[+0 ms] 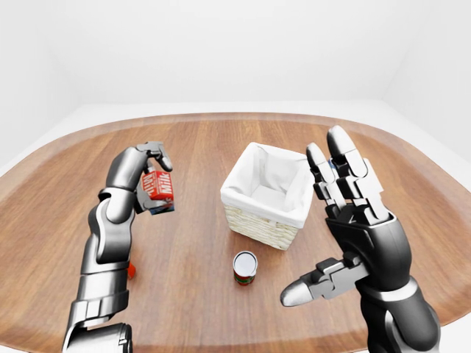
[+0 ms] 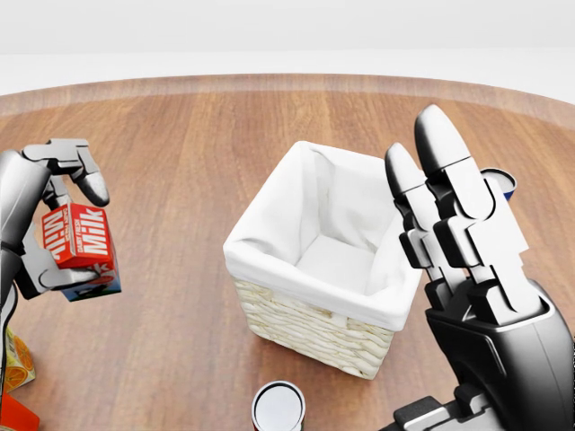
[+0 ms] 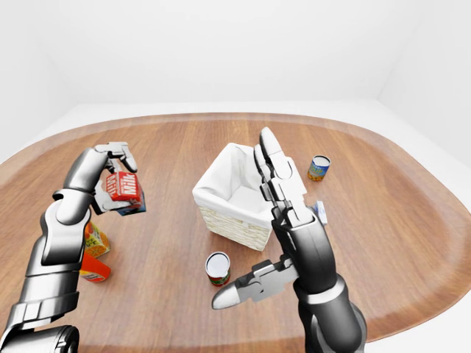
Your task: Pick the milk and place it in the basket.
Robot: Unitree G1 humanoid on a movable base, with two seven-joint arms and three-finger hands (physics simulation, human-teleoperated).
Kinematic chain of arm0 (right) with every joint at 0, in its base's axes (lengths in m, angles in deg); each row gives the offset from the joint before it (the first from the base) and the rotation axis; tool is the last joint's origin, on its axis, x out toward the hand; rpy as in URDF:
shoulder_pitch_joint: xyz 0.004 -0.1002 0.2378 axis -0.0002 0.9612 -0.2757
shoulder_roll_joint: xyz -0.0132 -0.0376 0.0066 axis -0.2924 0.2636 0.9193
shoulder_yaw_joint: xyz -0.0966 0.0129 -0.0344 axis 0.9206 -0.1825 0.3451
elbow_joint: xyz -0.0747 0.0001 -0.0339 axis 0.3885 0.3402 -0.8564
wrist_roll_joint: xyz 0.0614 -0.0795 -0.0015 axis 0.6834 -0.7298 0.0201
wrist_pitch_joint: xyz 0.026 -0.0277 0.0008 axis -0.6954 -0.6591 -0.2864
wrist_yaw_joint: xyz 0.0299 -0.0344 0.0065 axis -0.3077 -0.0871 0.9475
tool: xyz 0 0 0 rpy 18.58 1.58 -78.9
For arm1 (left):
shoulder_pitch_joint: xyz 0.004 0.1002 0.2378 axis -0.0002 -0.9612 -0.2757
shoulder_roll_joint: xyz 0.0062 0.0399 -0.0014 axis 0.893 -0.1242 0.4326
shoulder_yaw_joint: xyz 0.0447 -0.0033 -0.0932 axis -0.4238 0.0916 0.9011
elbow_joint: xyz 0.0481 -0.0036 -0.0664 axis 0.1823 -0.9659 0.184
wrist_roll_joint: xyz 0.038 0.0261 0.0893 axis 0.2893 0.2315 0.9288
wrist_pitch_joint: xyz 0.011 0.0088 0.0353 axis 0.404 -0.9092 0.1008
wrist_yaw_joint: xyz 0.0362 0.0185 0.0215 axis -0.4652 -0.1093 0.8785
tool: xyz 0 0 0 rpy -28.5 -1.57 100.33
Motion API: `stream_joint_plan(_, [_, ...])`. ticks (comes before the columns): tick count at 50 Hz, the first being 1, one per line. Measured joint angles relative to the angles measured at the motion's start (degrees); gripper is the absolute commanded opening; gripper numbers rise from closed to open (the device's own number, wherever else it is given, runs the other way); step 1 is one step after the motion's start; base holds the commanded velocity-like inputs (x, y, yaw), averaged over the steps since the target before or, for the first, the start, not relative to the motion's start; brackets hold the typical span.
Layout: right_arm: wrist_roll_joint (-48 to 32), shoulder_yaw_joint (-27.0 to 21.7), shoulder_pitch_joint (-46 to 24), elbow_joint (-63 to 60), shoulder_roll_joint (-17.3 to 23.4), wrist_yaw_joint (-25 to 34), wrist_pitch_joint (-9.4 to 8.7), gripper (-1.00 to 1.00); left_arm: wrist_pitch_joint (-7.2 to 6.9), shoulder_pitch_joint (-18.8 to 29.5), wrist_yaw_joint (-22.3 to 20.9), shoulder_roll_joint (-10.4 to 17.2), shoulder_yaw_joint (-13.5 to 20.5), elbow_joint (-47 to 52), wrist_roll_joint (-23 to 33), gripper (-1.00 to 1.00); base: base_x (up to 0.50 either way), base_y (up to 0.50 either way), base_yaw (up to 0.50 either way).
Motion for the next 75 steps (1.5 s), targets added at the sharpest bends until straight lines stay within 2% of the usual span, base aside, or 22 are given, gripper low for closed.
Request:
stream_joint_plan(8, [-0.16,0.19,0.13,0.16,0.03,-0.04,0.00,1.00,-2.59,1.75,-2.04,0.49,0.23,3.16,0.07,-1.00,0.00,0.00,0.00])
stream_joint_plan(19, [-0.25,0.31,0.19,0.33,0.06,-0.04,0.00,1.00,-5.16,5.23,-3.63,0.79,-0.10,5.47,0.39,-1.00,0.00,0.00,0.00])
stream_joint_plan(52, [-0.81,0.78,0.36,0.74,0.14,-0.16,0.00,1.00,-5.15,16.86,-5.42,-1.40,-3.65,6.58,0.53,-1.00,0.00,0.00,0.00])
stream_joint_plan(75, [-1.33,0.89,0.30,0.72,0.19,-0.04,0.00,1.00,-5.15,21.67,-6.37,-3.79,-5.72,6.72,1.16,-1.00,0.00,0.00,0.00])
